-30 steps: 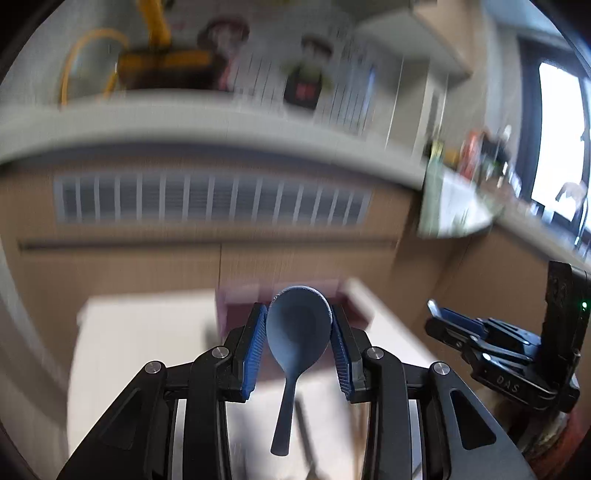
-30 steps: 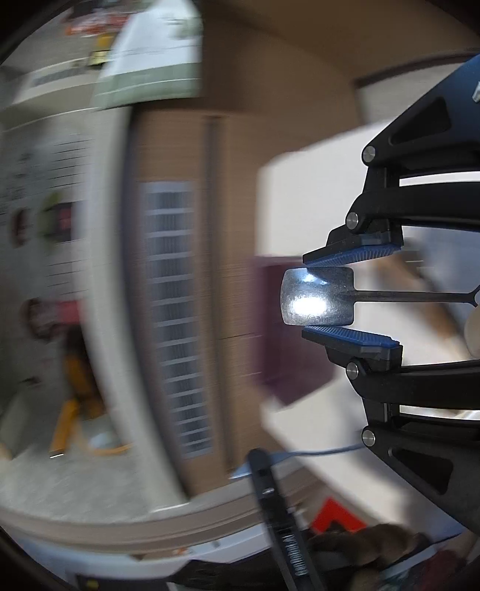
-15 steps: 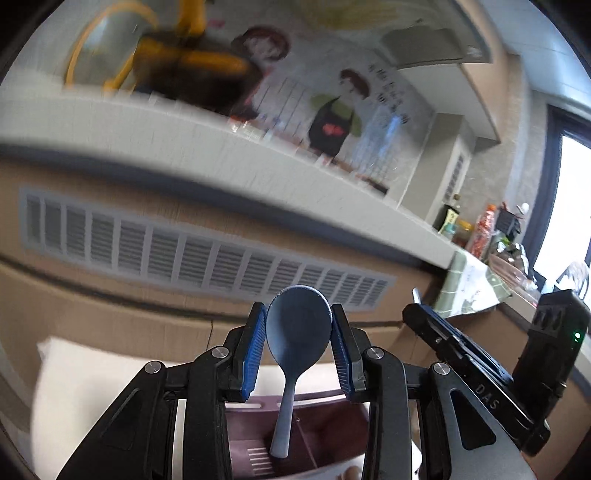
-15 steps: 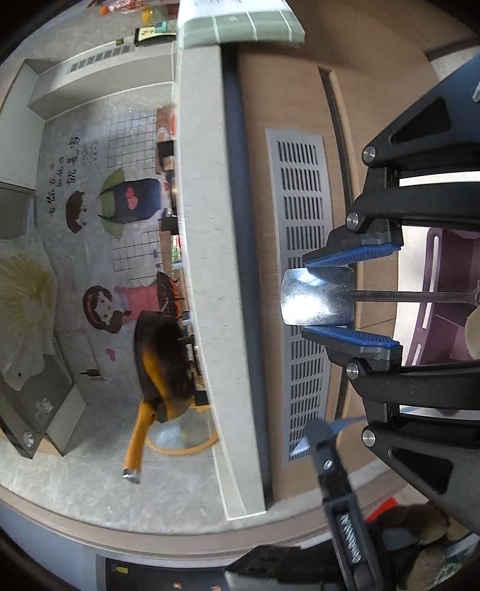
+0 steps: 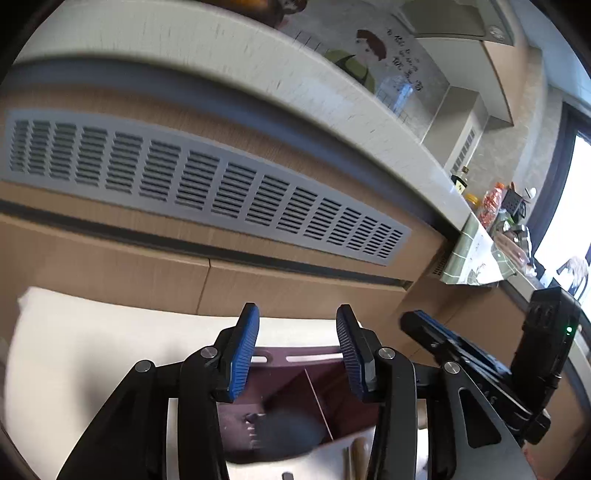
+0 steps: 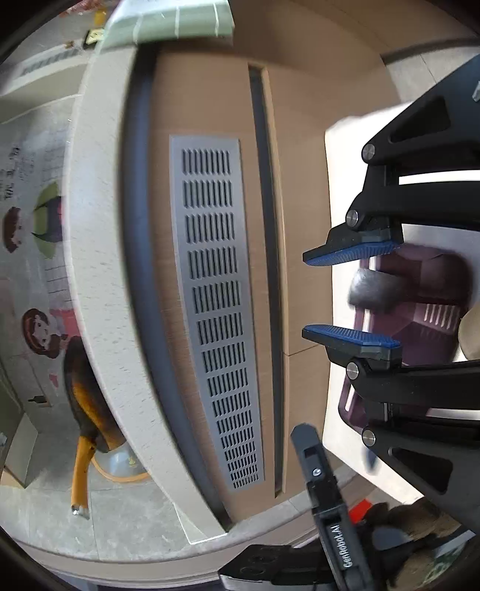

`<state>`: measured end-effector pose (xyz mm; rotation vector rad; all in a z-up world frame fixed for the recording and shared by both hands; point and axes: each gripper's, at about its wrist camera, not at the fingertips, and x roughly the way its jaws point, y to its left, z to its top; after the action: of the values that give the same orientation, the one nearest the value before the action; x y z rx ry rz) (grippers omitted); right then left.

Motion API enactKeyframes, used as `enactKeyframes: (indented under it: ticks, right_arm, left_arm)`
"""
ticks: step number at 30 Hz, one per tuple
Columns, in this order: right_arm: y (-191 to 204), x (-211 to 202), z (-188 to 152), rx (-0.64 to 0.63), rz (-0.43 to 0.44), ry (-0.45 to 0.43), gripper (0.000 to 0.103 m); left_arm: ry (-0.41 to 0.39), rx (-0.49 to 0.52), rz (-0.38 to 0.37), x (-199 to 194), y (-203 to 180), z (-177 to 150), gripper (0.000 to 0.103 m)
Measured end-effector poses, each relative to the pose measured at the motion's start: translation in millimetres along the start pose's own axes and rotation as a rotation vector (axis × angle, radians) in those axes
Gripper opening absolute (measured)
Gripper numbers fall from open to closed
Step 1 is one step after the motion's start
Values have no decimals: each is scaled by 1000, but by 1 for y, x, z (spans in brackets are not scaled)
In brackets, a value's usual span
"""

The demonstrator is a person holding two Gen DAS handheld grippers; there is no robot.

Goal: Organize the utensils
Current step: 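Drop the blue spoon and steel utensil into the maroon caddy with both tools, then grasp the white ball-handled spoon with the right tool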

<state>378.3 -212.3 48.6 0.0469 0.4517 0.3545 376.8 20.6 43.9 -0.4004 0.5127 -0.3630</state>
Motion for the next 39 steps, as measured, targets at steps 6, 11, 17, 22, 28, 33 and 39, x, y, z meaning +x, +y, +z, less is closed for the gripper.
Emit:
enactKeyframes:
  ticks: [6,11,17,22,28,33,39]
  right_arm:
    - [20,-56,-16,-82,-47,-11,33]
    - [49,-69,-50,-189,-47,118,33]
    - [76,-80,-109,-262,29,258,33]
    - [99,-71,-152,-284,186,404,33]
    - [121,-43,-172,-298,264,495,32]
    - [133,-30,-182,-330,256,538,31]
    - [135,-34,-183,-353,232,514,20]
  left_arm:
    - [-53,81,114,-63,-7,-18,61]
    - [2,91,211,-99,6,-56,62]
    - [103,27,254,-125,37,-112,76]
    - [226,19,322,-126,58,-149,85]
    - [317,40,333,-127,62,-174,85]
    - [315,74,332,-129,52,-177,85]
    - [342,83,295,-120,44,-181,83]
